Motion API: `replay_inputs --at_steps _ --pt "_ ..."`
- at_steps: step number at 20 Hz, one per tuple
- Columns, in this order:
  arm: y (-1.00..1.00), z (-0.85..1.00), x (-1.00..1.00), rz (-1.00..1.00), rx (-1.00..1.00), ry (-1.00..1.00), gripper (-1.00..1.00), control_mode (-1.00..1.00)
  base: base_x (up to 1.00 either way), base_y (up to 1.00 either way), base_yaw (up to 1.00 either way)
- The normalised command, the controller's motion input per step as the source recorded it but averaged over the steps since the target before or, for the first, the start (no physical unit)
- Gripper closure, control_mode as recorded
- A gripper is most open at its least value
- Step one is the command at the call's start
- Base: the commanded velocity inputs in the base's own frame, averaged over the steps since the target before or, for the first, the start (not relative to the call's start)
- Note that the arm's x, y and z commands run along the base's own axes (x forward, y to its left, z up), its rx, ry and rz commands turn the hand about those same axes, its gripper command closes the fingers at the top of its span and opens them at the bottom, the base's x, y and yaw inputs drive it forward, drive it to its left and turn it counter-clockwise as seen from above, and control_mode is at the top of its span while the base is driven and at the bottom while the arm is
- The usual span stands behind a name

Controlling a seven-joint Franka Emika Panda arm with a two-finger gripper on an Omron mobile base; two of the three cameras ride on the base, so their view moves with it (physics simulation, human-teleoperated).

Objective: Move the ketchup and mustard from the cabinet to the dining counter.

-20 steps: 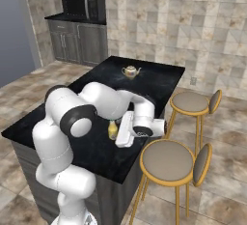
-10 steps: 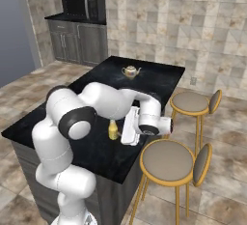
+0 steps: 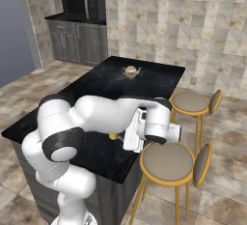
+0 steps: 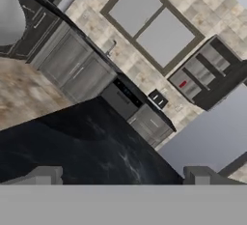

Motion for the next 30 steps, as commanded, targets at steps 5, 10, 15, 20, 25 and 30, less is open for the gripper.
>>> replay_inputs --at_steps 5,10,15,20,25,30 --pt "0.27 0.42 -0.91 0.00 0.00 -0.14 -1.00 -1.00 0.00 0.00 0.00" --pt "0.79 0.37 -0.69 -0.04 -0.03 -0.06 -1.00 -1.00 0.00 0.00 0.00" --pt "1.00 0.37 -0.37 -0.09 -0.06 0.00 -1.00 -1.00 0.00 0.00 0.00" --pt "1.00 0.43 -0.27 -0.16 -0.05 0.03 -1.00 -1.00 0.00 0.00 0.00" --pt "1.00 0.43 -0.31 -0.26 -0.04 0.13 -1.00 -1.00 0.00 0.00 0.00" --pt "0.98 0.32 -0.28 -0.28 -0.06 0.24 -1.00 -1.00 0.00 0.00 0.00"
